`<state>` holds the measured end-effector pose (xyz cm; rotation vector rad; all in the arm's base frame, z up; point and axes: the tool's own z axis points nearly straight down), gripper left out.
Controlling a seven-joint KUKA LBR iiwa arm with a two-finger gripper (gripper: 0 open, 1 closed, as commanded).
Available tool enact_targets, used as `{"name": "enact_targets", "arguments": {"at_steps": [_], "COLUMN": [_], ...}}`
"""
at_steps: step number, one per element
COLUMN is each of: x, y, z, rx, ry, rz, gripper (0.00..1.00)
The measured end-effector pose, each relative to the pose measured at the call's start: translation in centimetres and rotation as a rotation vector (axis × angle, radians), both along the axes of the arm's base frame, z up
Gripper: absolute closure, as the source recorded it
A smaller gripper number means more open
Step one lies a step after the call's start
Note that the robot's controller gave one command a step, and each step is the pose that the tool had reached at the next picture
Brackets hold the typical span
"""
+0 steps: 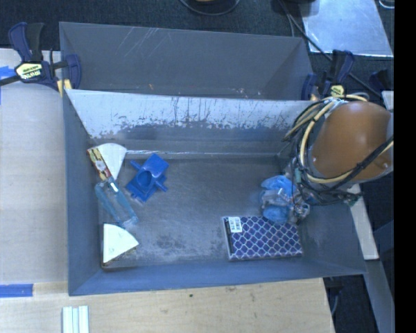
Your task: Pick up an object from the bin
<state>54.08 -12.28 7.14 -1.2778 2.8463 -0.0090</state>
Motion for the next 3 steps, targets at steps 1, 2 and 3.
{"name": "enact_targets", "arguments": {"at_steps": [1,2,3], "x": [0.0,-0.1,-0.1], "y": [0.0,0.0,0.0], "z": [0.0,0.3,1.7], "rx": [0.0,0.001,0.001], "ry": [0.0,0.003,0.004], "rz": [0.0,-0.001,-0.001], "gripper": [1.0,1.0,1.0]}}
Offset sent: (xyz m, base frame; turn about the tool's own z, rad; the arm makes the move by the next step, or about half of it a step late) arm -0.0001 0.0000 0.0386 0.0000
